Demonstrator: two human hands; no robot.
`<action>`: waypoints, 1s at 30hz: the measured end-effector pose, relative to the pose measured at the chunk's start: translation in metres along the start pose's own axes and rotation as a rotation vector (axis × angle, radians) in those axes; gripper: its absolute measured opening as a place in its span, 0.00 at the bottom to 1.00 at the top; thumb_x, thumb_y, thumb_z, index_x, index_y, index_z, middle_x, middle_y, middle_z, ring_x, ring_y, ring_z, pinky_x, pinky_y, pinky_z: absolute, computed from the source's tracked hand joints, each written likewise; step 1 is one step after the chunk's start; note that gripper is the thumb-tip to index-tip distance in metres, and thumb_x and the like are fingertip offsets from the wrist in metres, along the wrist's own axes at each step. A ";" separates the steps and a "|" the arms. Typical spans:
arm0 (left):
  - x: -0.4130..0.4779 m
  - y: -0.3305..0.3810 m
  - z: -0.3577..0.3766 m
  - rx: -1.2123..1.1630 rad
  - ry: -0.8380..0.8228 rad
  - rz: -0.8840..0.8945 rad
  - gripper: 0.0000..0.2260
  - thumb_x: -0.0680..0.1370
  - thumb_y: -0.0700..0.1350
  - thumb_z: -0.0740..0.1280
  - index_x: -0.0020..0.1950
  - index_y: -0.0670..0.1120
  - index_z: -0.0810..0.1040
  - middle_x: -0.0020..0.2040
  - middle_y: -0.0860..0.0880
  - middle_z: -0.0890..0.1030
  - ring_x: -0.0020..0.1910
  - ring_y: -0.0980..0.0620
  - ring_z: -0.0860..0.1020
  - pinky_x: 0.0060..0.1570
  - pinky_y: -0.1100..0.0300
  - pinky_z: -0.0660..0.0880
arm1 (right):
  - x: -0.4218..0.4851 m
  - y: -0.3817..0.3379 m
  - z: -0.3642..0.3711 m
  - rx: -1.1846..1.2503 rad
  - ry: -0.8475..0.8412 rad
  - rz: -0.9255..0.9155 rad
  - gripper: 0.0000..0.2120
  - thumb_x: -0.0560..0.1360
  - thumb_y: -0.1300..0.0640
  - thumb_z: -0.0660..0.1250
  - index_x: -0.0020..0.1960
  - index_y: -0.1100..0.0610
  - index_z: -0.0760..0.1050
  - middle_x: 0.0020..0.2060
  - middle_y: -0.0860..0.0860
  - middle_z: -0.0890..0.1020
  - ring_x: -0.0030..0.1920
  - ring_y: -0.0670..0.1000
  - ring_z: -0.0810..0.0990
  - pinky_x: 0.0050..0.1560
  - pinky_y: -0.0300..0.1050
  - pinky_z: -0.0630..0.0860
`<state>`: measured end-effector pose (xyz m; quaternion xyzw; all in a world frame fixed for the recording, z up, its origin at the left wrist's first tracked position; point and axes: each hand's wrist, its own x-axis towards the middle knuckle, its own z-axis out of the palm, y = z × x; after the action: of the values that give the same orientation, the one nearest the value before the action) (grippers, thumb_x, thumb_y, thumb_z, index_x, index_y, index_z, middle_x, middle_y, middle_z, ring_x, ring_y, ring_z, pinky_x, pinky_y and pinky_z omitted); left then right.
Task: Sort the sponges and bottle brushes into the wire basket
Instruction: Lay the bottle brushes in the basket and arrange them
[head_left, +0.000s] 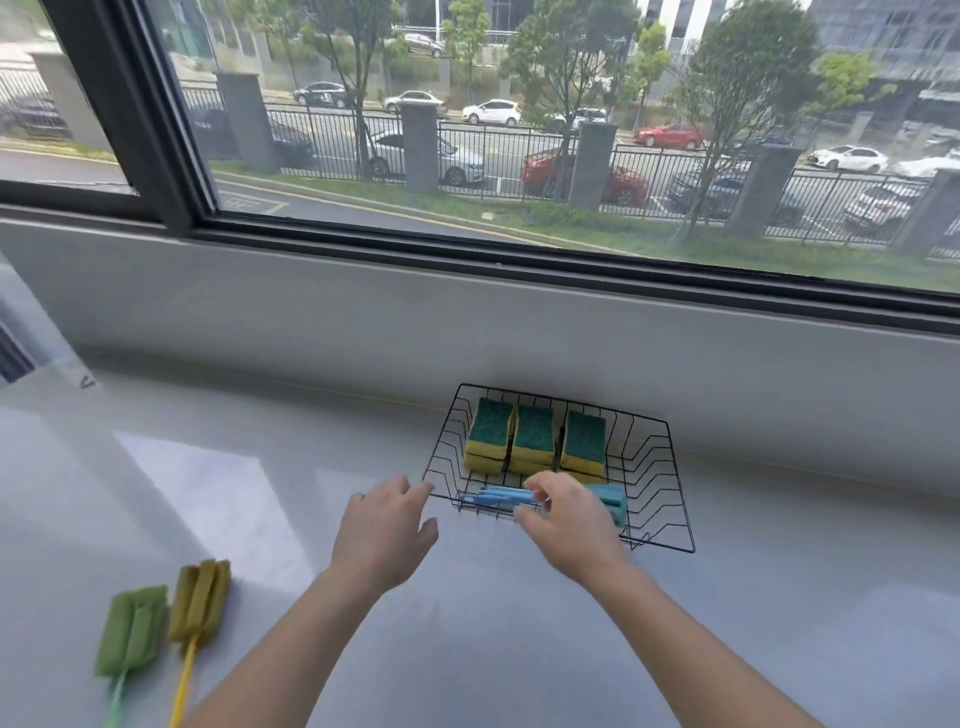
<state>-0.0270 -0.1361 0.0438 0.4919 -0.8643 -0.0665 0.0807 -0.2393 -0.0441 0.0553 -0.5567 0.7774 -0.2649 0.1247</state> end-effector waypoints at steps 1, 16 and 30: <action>-0.006 -0.007 -0.002 0.003 -0.001 -0.021 0.19 0.79 0.55 0.58 0.69 0.55 0.69 0.58 0.51 0.75 0.58 0.48 0.73 0.56 0.52 0.69 | 0.000 -0.007 0.004 0.009 -0.017 -0.013 0.16 0.77 0.47 0.67 0.63 0.49 0.76 0.52 0.45 0.79 0.51 0.47 0.77 0.49 0.44 0.77; -0.101 -0.115 -0.010 0.031 0.038 -0.293 0.19 0.79 0.57 0.57 0.69 0.56 0.70 0.55 0.54 0.76 0.54 0.49 0.73 0.53 0.55 0.68 | -0.012 -0.106 0.092 0.043 -0.255 -0.198 0.17 0.77 0.46 0.65 0.64 0.49 0.76 0.54 0.45 0.81 0.52 0.47 0.79 0.52 0.44 0.76; -0.181 -0.206 0.003 -0.019 -0.066 -0.602 0.15 0.78 0.51 0.60 0.65 0.54 0.71 0.56 0.52 0.75 0.55 0.49 0.75 0.51 0.55 0.73 | -0.045 -0.210 0.217 0.010 -0.584 -0.252 0.18 0.76 0.47 0.64 0.63 0.52 0.77 0.55 0.49 0.82 0.57 0.52 0.79 0.55 0.46 0.75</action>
<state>0.2365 -0.0847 -0.0128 0.7229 -0.6811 -0.1114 0.0337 0.0501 -0.1121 -0.0132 -0.7006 0.6322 -0.1109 0.3116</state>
